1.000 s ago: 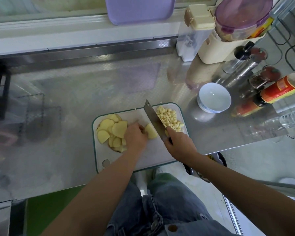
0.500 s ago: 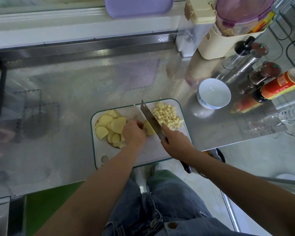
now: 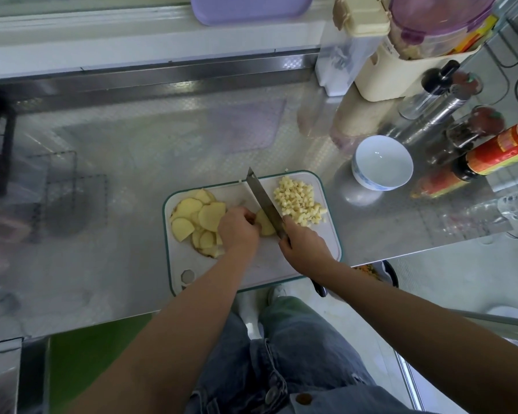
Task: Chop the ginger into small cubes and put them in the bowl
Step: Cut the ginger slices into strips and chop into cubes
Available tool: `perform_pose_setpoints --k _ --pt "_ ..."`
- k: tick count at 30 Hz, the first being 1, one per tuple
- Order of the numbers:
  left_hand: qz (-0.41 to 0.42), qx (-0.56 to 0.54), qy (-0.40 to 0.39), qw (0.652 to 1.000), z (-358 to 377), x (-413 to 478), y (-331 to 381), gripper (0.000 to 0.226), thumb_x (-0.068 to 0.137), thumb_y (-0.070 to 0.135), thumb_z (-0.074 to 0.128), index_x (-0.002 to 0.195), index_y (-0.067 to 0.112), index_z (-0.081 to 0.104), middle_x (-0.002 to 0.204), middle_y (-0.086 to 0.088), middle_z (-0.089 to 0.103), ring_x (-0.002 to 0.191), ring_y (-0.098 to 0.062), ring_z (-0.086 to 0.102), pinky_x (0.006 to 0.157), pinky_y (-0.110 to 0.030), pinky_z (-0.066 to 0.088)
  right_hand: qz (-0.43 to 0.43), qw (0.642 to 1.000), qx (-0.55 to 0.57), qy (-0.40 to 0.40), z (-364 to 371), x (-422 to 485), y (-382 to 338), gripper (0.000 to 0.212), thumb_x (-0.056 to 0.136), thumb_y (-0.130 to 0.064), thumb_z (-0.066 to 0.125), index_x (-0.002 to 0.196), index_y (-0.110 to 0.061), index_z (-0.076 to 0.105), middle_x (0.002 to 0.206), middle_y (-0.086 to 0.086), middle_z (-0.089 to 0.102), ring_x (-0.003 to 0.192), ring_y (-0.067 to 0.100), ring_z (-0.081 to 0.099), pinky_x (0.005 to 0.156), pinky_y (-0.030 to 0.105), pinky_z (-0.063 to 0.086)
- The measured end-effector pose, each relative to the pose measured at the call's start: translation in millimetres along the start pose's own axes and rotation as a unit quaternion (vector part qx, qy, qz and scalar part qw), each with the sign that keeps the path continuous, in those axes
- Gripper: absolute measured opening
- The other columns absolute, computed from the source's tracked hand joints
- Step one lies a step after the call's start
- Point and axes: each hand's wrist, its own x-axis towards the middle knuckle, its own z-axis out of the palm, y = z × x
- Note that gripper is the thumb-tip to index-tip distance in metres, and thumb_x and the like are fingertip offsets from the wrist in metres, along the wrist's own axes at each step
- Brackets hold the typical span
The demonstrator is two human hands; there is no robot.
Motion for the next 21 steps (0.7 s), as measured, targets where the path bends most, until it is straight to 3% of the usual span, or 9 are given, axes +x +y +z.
perform_pose_setpoints --k 5,10,14,18,21 --pt "-0.006 -0.015 0.002 1.0 0.6 -0.4 -2.8 0.017 0.081 0.009 0.07 0.098 0.009 0.072 0.101 -0.006 0.071 0.096 -0.021 0.064 0.079 -0.025 0.043 -0.01 1.0 0.021 0.02 -11.1 1.2 2.8 0.017 0.096 -0.024 0.045 0.109 -0.013 0.047 0.074 0.01 0.058 0.065 0.03 0.055 0.058 0.038 0.047" --pt "-0.012 -0.012 0.003 1.0 1.4 1.3 -4.1 0.017 0.081 0.011 0.071 0.097 0.011 0.071 0.101 -0.005 0.07 0.096 -0.019 0.063 0.078 -0.025 0.043 -0.041 0.999 0.011 0.004 -24.5 -8.0 5.6 0.011 0.096 -0.027 0.047 0.094 -0.016 0.046 0.071 0.008 0.056 0.064 0.026 0.054 0.059 0.038 0.047" --pt "-0.013 -0.007 0.003 1.0 1.9 2.2 -2.9 0.015 0.082 0.012 0.071 0.097 0.012 0.072 0.1 -0.004 0.071 0.093 -0.019 0.064 0.072 -0.022 0.041 -0.035 0.999 -0.023 -0.031 -28.0 -10.9 5.3 0.022 0.096 -0.026 0.043 0.114 -0.013 0.048 0.077 0.01 0.058 0.067 0.026 0.056 0.067 0.043 0.054" --pt "-0.017 -0.012 0.003 1.0 2.6 2.0 -2.8 0.015 0.082 0.012 0.071 0.096 0.012 0.072 0.098 -0.004 0.072 0.092 -0.019 0.065 0.071 -0.023 0.041 -0.019 0.999 -0.023 -0.042 -21.5 -11.2 5.1 0.022 0.095 -0.023 0.043 0.114 -0.013 0.048 0.075 0.007 0.056 0.065 0.022 0.056 0.064 0.039 0.054" --pt "-0.019 -0.012 0.003 1.0 2.4 2.4 -2.2 0.015 0.082 0.011 0.07 0.097 0.013 0.072 0.099 -0.004 0.071 0.093 -0.019 0.064 0.073 -0.023 0.042 -0.018 0.999 -0.014 -0.037 -12.6 -8.1 2.7 0.018 0.095 -0.021 0.044 0.112 -0.014 0.046 0.069 0.001 0.05 0.057 0.014 0.048 0.051 0.025 0.039"
